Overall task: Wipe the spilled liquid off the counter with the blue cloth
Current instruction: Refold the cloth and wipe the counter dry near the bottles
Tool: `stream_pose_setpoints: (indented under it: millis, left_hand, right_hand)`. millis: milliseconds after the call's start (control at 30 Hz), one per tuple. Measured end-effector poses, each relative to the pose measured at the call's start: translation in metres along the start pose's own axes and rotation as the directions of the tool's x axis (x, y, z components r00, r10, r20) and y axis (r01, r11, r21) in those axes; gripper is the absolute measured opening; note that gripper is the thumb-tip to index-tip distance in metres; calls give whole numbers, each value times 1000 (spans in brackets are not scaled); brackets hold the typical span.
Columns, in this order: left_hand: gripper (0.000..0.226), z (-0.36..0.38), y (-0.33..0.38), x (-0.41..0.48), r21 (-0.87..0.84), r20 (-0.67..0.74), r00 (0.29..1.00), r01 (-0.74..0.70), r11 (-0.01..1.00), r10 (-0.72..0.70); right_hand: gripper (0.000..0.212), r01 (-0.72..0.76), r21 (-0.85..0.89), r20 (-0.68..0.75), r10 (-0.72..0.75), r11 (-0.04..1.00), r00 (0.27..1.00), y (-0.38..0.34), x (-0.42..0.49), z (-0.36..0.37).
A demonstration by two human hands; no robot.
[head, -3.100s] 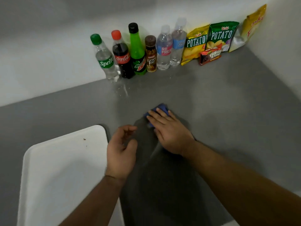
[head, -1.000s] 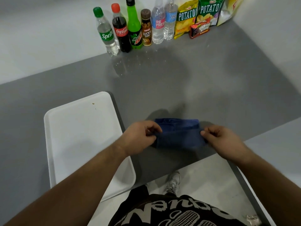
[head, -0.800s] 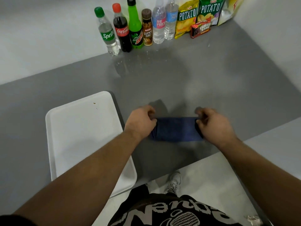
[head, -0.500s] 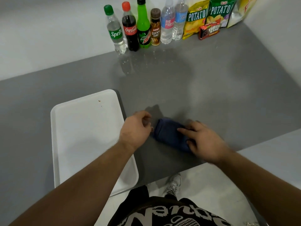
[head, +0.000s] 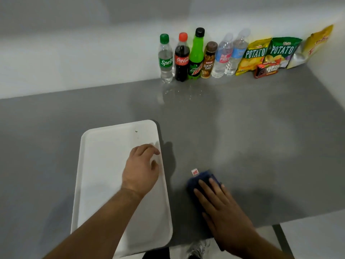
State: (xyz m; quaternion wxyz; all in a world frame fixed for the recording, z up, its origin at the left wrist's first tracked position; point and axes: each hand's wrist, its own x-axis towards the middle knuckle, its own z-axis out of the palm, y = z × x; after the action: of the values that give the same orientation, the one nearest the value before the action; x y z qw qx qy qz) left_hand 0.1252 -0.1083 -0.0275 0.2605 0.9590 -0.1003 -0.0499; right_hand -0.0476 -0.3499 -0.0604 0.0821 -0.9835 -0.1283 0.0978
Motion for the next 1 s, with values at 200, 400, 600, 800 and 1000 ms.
stream_pose_setpoints:
  millis: [200,400,600,800,1000]
  left_hand:
    - [34,-3,-18,22,2,-20,998,-58,998,58]
    - [41,-7,-26,59,10,-64,990,-126,992,127]
    - [46,-8,-34,102,3,-57,989,-133,991,133]
    - [37,-7,-40,124,-2,-42,984,-171,985,171]
    - [36,1,-29,133,-10,-11,985,-173,985,173]
  right_hand:
    - [58,72,-27,8,-72,997,997,-44,53,2]
    - [65,-59,107,-6,60,993,998,-21,148,-15]
    - [64,-147,43,-45,149,988,988,-2,253,-28]
    - [59,-167,56,-90,172,984,981,9,348,-46]
    - [59,-177,37,-119,180,984,976,29,389,-57]
